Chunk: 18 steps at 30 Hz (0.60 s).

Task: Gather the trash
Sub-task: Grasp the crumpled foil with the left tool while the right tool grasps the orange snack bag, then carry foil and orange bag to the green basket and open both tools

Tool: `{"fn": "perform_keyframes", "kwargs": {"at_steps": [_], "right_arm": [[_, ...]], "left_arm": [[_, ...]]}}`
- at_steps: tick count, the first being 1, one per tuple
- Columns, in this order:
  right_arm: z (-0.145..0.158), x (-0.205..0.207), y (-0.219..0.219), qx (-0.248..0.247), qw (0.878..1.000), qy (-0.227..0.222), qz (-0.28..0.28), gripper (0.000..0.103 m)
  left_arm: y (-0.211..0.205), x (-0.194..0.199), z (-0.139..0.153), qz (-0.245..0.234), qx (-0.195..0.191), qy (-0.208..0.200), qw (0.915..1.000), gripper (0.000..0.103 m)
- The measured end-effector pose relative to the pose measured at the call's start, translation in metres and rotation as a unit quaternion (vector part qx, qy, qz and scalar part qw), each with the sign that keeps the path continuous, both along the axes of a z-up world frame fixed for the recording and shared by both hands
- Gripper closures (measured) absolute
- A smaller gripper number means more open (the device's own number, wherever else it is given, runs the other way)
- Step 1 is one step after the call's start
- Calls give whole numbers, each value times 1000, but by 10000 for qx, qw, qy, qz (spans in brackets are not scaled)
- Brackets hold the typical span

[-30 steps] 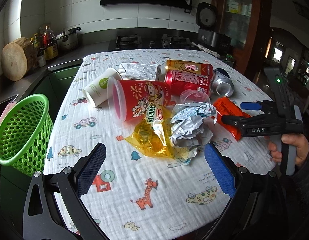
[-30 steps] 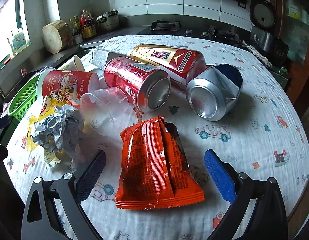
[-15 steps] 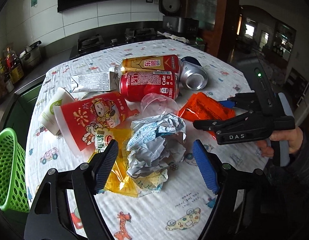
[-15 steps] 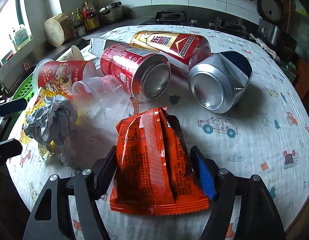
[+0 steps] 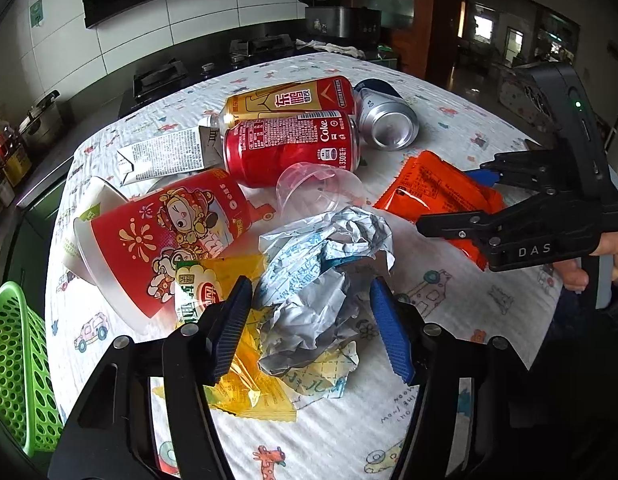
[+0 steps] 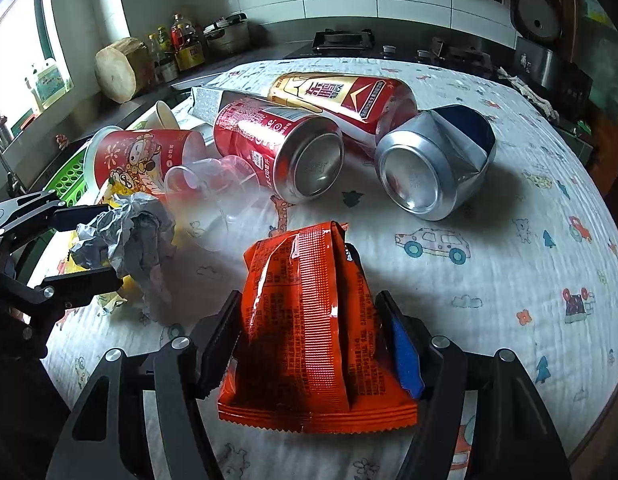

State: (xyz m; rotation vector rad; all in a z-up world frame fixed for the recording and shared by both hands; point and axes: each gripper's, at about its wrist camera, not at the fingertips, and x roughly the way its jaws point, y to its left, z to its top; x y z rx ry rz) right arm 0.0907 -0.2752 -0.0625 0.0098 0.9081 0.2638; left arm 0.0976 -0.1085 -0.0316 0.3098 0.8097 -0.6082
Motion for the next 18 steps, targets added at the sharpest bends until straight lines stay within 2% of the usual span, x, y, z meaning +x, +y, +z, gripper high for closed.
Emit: {"fn": "perform_keyframes", "kwargs": {"at_steps": [1, 5, 14, 18], "right_arm": [[1, -1, 0, 3, 10000, -2, -3, 39], [4, -4, 0, 21, 10000, -9, -2, 40], [25, -13, 5, -14, 9999, -142, 13, 42], [42, -12, 15, 47, 9996, -222, 153, 42]], "left_arm": [[-1, 0, 0, -7, -4, -1, 10000, 53], [0, 0, 0, 14, -76, 6, 10000, 61], [13, -14, 25, 6, -705, -100, 9975, 64], [31, -21, 46, 117, -915, -331, 9952, 64]]}}
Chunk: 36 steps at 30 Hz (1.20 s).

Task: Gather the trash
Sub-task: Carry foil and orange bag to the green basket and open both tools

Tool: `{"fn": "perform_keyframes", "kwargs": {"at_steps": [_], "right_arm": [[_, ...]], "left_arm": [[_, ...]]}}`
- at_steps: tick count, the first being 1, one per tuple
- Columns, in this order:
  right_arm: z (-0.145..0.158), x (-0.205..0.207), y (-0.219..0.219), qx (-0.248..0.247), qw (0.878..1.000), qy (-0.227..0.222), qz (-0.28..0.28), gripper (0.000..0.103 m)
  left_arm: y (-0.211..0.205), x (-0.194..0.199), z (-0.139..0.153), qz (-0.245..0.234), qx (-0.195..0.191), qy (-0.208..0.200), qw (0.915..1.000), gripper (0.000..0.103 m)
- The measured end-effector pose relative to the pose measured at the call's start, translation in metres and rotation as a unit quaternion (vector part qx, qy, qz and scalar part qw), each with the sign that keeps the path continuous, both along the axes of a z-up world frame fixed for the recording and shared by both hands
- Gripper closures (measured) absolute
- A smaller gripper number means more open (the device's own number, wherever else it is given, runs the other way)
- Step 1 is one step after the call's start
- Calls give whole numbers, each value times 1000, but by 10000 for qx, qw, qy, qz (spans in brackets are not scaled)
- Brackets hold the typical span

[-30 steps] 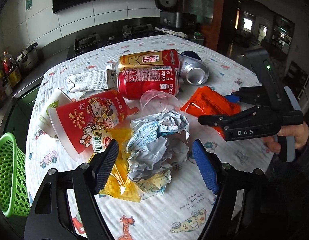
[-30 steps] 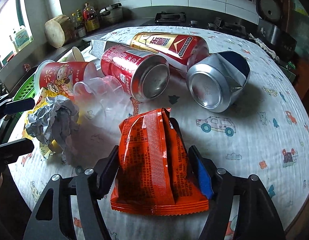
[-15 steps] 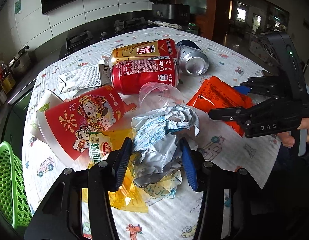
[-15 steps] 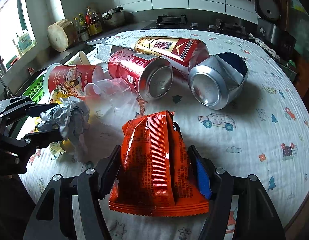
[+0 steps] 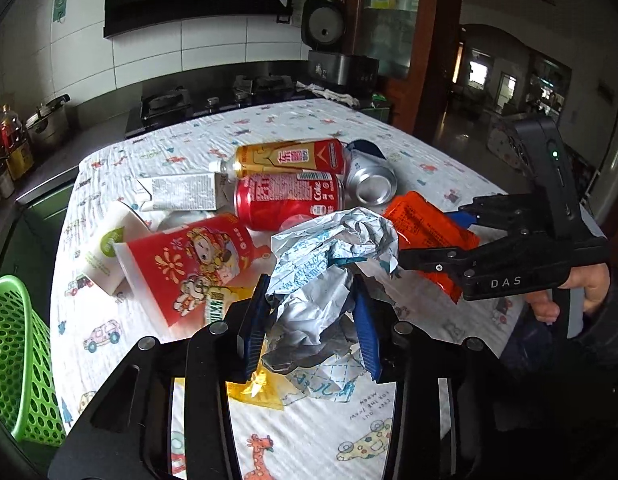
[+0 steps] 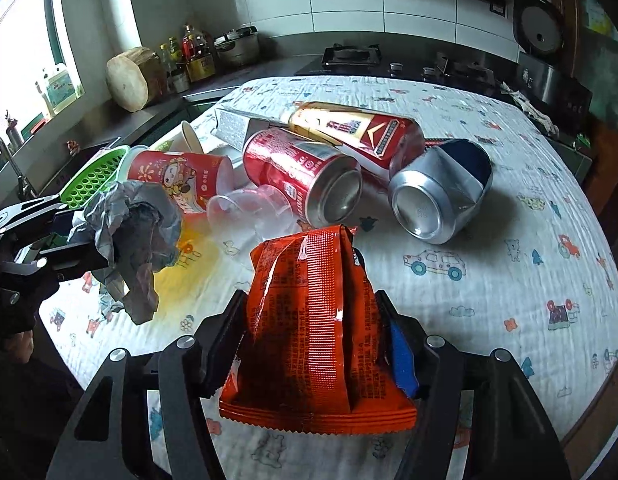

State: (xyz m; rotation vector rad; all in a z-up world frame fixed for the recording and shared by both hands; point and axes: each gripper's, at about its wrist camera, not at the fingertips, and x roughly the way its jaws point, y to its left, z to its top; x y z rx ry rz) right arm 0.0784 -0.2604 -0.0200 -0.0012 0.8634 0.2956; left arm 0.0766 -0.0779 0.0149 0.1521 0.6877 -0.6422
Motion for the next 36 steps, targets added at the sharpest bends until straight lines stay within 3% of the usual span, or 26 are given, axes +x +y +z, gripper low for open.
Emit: {"fn": "perform_keyframes", "kwargs": {"at_steps": [4, 8, 14, 19, 25, 32, 34, 36], "right_arm": [[21, 5, 22, 56, 9996, -108, 260, 42], [40, 13, 54, 141, 9981, -186, 570, 42], [60, 31, 113, 351, 9936, -215, 1048, 42], [69, 46, 165, 381, 9887, -203, 1437, 42], [75, 68, 220, 416, 9840, -84, 1732, 42], [76, 95, 282, 378, 9800, 61, 1953, 42], [74, 102, 300, 357, 9788, 104, 2015, 42], [72, 108, 315, 347, 9776, 149, 2070, 42]], "left_arm": [[34, -5, 22, 366, -114, -283, 9989, 64], [87, -1, 39, 1037, -111, -501, 9933, 64], [178, 23, 40, 2321, 287, -456, 9712, 63], [244, 45, 21, 3089, 448, -29, 9500, 63], [305, 68, -12, 3552, 372, 478, 9328, 63], [341, 79, -39, 3691, 180, 753, 9262, 57], [348, 83, -43, 3725, 137, 809, 9244, 41], [354, 83, -45, 3726, 125, 758, 9248, 40]]}}
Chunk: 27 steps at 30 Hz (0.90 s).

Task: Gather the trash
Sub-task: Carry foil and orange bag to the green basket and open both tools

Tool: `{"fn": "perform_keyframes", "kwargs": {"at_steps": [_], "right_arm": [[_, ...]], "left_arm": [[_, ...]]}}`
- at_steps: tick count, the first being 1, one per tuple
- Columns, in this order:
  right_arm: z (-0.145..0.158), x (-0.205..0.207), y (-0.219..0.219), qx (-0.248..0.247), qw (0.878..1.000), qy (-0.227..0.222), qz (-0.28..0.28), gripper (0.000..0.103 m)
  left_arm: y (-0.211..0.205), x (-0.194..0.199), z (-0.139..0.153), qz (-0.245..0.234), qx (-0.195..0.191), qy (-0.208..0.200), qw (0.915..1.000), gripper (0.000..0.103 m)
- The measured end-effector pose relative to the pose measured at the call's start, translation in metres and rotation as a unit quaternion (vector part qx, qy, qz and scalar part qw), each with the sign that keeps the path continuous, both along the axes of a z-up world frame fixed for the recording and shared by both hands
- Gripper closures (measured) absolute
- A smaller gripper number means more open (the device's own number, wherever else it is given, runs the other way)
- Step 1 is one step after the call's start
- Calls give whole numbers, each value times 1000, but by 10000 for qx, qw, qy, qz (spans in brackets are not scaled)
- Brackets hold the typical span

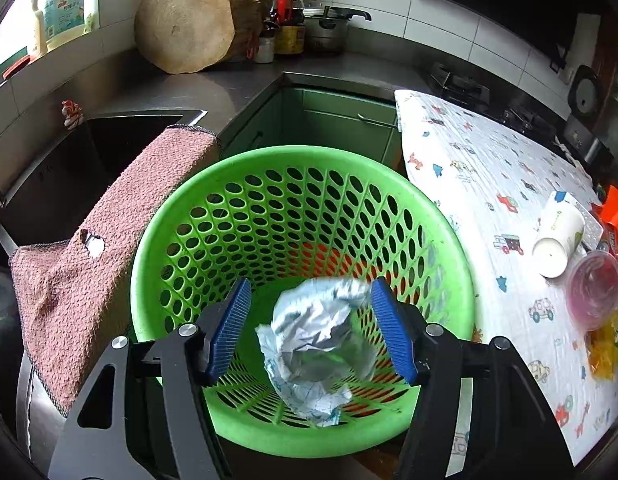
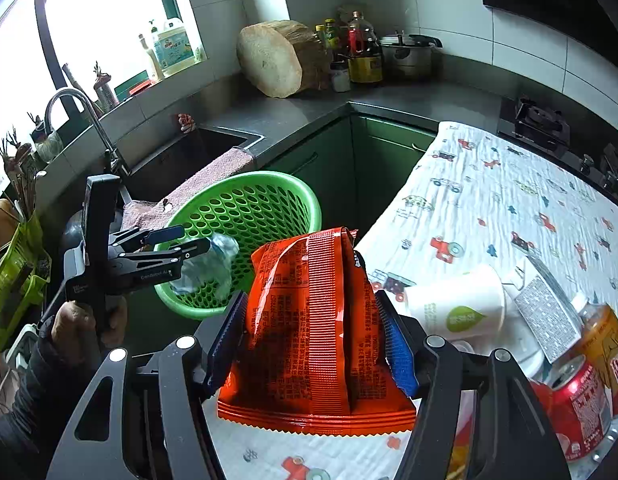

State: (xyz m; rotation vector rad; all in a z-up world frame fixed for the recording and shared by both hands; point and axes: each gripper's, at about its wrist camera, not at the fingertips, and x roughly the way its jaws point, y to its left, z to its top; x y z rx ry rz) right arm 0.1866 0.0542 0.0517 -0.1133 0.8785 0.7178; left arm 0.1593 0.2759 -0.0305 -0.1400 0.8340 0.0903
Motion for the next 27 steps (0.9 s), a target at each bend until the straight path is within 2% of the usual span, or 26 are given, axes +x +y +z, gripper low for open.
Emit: {"fn": "perform_keyframes", "kwargs": {"at_steps": [9, 18, 20, 22, 23, 27], "right_arm": [[-13, 22, 67, -91, 9996, 150, 232, 42], [-35, 44, 118, -64, 9987, 441, 240, 41], [-38, 48, 128, -75, 9988, 442, 204, 37], [-38, 53, 136, -59, 9990, 412, 173, 26], [-38, 54, 139, -18, 9990, 414, 147, 23], [-34, 56, 142, 146, 9989, 430, 127, 19]], "left_arm": [[19, -18, 5, 77, -63, -233, 9997, 27], [35, -47, 17, 266, -82, -425, 9987, 20], [36, -51, 18, 276, -80, -459, 9985, 20], [36, -53, 19, 298, -85, -459, 9985, 20], [36, -54, 18, 296, -102, -461, 9984, 20], [35, -57, 16, 305, -85, -423, 9986, 19]]}}
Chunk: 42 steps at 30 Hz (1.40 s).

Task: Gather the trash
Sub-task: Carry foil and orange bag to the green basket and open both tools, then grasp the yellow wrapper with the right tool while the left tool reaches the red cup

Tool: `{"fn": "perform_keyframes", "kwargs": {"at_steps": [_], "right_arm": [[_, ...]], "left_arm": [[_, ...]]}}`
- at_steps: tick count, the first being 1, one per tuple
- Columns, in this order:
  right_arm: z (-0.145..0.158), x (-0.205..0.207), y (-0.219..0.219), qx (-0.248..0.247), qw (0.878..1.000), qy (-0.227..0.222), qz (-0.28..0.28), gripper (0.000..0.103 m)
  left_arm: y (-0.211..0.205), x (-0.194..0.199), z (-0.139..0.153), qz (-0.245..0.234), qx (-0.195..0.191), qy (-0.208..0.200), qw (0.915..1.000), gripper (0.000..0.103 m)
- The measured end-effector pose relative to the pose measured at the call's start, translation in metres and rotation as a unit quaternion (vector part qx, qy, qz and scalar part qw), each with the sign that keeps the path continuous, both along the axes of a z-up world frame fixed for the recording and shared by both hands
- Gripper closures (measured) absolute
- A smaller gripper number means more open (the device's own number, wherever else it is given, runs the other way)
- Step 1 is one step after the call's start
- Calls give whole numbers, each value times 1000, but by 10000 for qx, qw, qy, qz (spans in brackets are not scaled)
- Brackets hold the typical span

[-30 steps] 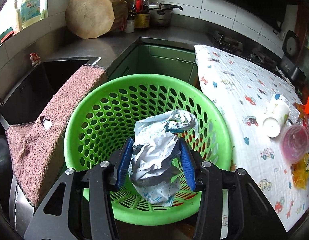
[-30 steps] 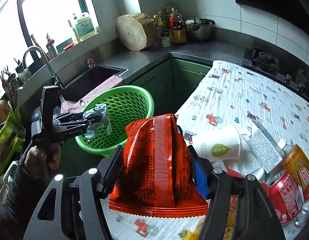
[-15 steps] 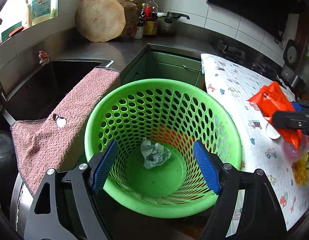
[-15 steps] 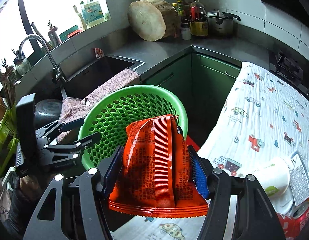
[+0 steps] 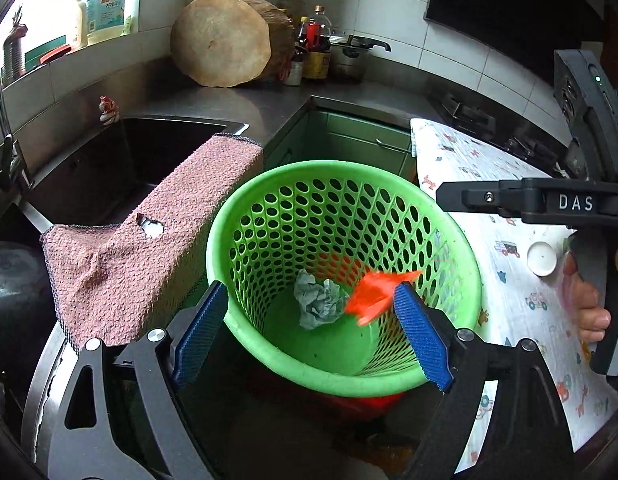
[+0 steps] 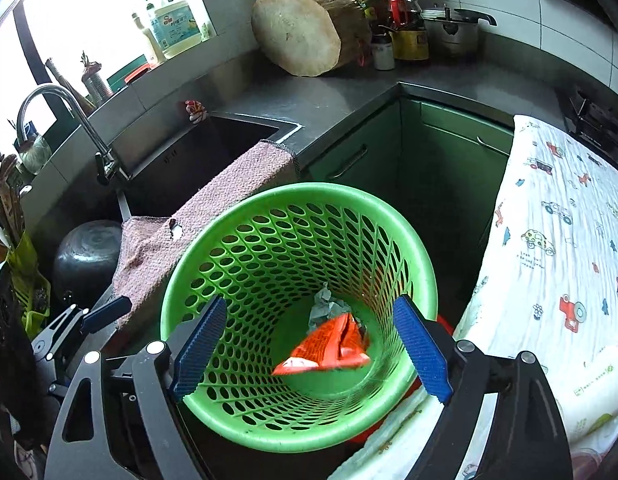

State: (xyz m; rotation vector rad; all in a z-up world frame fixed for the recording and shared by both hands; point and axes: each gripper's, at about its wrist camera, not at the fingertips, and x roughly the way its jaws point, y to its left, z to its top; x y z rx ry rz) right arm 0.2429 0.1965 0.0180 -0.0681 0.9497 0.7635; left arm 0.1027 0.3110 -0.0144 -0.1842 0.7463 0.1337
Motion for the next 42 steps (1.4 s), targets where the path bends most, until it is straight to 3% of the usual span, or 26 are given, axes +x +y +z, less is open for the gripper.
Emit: {"fn": "perform_keyframes", "kwargs": {"at_steps": [10, 24, 33, 42], "right_arm": [[14, -23, -55, 155, 9996, -93, -209, 14], [26, -94, -222, -283, 9958, -622, -609, 11], [3, -128, -295, -507, 9938, -514, -846, 11], [-31, -146, -317, -88, 9930, -19, -1181, 11]], "left_arm": [[-13, -3, 3, -100, 26, 7, 9999, 19], [-78, -15, 16, -618, 101, -179, 9979, 13], [-128, -22, 24, -978, 177, -238, 9948, 10], [-163, -24, 26, -1275, 179, -291, 9912, 9]]}}
